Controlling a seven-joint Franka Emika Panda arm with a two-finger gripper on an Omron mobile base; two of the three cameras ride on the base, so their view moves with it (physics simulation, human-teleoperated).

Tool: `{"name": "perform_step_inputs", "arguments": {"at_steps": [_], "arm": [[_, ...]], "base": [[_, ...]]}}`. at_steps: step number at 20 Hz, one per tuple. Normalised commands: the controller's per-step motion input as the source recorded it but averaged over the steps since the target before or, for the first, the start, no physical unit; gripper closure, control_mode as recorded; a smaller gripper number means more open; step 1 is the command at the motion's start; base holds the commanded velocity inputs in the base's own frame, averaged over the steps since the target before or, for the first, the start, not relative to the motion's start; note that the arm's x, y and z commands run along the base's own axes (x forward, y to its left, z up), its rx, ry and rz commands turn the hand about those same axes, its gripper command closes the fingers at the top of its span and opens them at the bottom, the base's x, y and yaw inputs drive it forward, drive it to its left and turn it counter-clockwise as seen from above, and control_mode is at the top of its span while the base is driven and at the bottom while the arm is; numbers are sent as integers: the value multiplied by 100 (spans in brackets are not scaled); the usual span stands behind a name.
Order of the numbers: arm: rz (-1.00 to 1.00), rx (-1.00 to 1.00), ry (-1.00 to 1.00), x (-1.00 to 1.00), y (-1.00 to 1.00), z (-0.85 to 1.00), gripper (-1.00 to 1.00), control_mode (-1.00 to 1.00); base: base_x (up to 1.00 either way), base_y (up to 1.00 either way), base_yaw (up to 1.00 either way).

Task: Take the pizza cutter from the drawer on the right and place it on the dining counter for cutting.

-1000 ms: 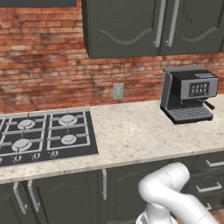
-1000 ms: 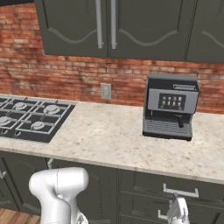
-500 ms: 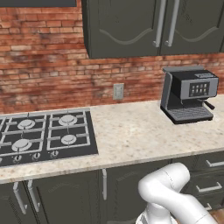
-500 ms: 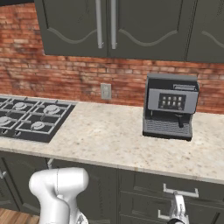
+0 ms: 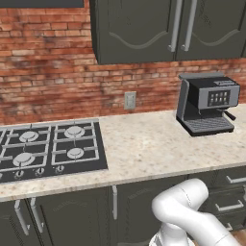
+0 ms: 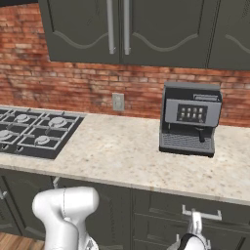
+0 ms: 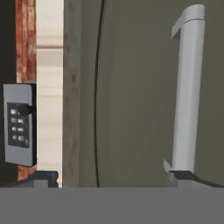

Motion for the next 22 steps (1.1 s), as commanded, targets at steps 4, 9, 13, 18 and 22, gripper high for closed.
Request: {"name": "perform_step_inputs", "arguments": {"at_steps": [4, 9, 13, 18, 22], "arm": [[0, 0, 0, 0, -10, -46, -100, -100], [0, 0, 0, 6, -1, -36, -100, -100], [0, 0, 0, 15, -1, -27, -100, -100], [0, 0, 0, 22, -4, -14, -100, -100], [0, 0, 0, 30, -7, -10, -100, -100]], "base": [[0, 0, 0], [0, 0, 0], [0, 0, 0], [0, 0, 0], [0, 0, 0]]}}
